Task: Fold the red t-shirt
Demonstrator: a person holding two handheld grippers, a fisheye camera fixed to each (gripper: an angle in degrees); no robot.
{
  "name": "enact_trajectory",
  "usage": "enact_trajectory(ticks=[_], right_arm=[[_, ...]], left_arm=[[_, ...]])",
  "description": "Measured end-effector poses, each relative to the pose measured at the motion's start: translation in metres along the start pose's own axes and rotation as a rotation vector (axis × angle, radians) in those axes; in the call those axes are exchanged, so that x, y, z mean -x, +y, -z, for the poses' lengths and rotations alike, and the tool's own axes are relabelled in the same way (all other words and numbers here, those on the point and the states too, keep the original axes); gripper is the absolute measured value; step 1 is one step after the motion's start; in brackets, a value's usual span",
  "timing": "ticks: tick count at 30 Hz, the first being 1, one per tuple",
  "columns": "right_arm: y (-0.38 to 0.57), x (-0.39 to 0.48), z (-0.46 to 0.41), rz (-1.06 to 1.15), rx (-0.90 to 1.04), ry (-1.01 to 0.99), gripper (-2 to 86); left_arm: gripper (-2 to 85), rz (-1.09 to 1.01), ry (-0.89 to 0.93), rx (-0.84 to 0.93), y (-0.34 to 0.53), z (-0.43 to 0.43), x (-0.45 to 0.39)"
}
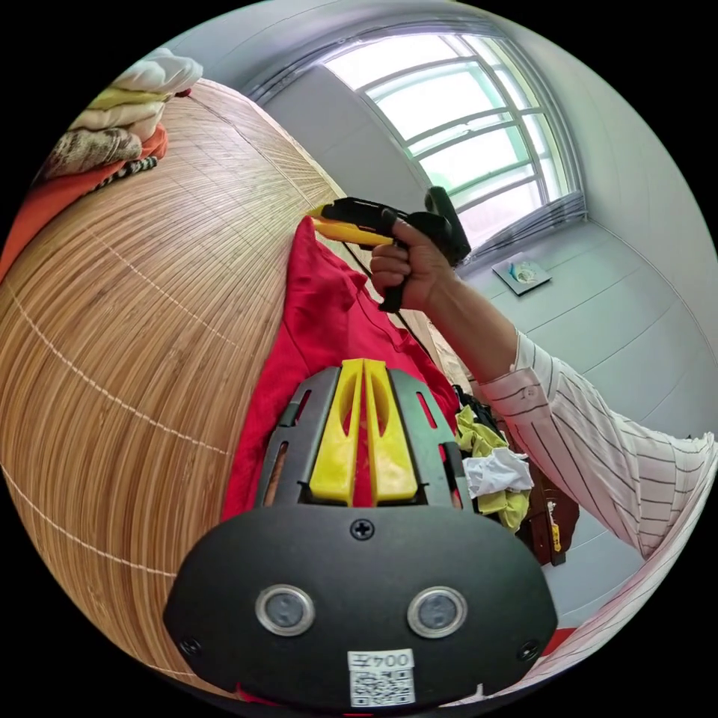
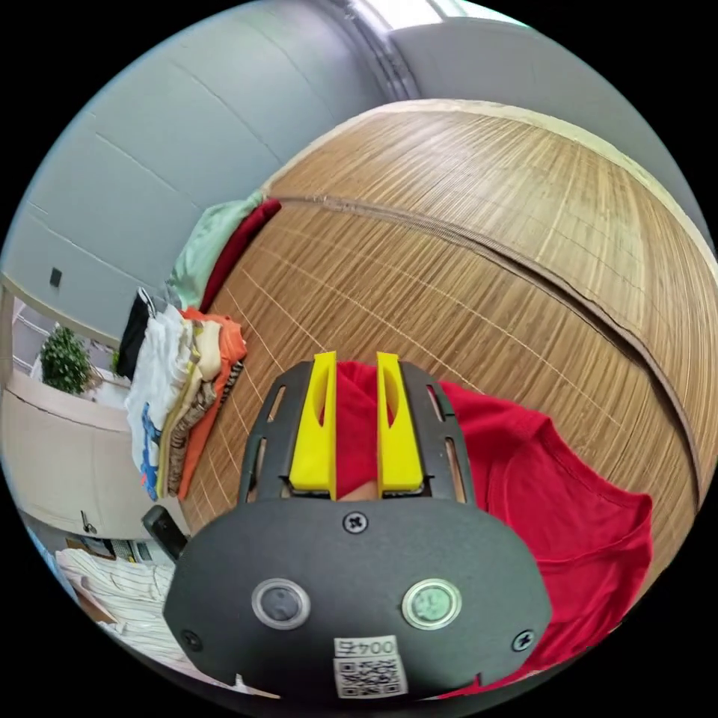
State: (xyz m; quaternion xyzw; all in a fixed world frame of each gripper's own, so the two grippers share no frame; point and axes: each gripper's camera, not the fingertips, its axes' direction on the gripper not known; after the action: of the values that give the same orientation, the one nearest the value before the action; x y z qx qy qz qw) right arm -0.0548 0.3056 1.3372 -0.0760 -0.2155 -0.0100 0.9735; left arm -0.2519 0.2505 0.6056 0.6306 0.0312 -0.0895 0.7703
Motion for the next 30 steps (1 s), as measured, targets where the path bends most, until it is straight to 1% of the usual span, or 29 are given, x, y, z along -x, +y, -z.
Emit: enact_trajectory(ticks=[2,4,6,8,10,12,14,15,16,18,20,21,23,24,25,26,28,30], right_arm=[[0.01,-0.016,0.025,-0.086,-0.086,-0.087,7.6],[0.024,-0.013,0.039,-0.092,-0.127,-0.073,4.7],[0.05,0.006,0.049,-0.023,-0.137,-0.062,0.9],[0.098,0.042,0.057,0.07,-0.142,-0.007,-0.2],[0.137,0.068,0.06,0.124,-0.143,0.004,-0.5],[0.17,0.091,0.056,0.16,-0.14,0.021,-0.6],[0.195,0.119,0.036,0.204,-0.083,0.135,-0.7],[0.198,0.125,0.028,0.214,-0.055,0.159,-0.7],[0.201,0.133,0.016,0.218,0.001,0.211,-0.7],[0.204,0.149,0.024,0.202,-0.001,0.303,-0.7],[0.219,0.171,0.064,0.196,-0.041,0.361,-0.8],[0.224,0.174,0.073,0.197,-0.02,0.381,-0.8],[0.257,0.178,0.096,0.177,0.136,0.544,-0.8],[0.268,0.177,0.101,0.172,0.18,0.582,-0.8],[0.293,0.174,0.111,0.155,0.266,0.612,-0.7],[0.32,0.169,0.123,0.109,0.333,0.6,-0.7],[0.364,0.163,0.142,0.023,0.384,0.551,-0.8],[0.409,0.16,0.156,-0.051,0.429,0.515,-0.8]], left_arm=[[0.1,-0.009,-0.011,0.001,0.003,-0.005,-0.004],[0.2,-0.01,-0.013,-0.009,0.007,-0.009,-0.008],[0.2,-0.012,0.006,-0.018,0.01,-0.011,-0.009],[0.2,-0.008,0.016,-0.064,0.014,-0.008,-0.012],[0.2,-0.028,0.042,-0.165,0.019,0.001,-0.019],[0.2,-0.021,0.026,-0.173,0.019,-0.002,-0.02],[0.2,0.02,0.027,-0.108,0.019,-0.018,-0.014],[0.2,0.066,0.011,-0.046,0.02,-0.033,-0.009],[0.2,0.095,0.011,-0.019,0.023,-0.043,-0.007],[0.2,0.057,0.006,-0.063,0.029,-0.045,-0.018],[0.2,0.006,-0.043,-0.068,0.034,-0.051,-0.034],[0.2,-0.031,-0.063,-0.054,0.037,-0.057,-0.045],[0.2,-0.095,-0.076,-0.026,0.042,-0.07,-0.063],[0.2,-0.144,-0.105,0.001,0.046,-0.079,-0.076],[0.2,-0.195,-0.156,0.033,0.051,-0.09,-0.092],[0.2,-0.22,-0.185,0.051,0.054,-0.095,-0.1],[0.3,-0.353,-0.28,0.111,0.071,-0.113,-0.136],[0.4,-0.444,-0.355,0.148,0.091,-0.124,-0.163]])
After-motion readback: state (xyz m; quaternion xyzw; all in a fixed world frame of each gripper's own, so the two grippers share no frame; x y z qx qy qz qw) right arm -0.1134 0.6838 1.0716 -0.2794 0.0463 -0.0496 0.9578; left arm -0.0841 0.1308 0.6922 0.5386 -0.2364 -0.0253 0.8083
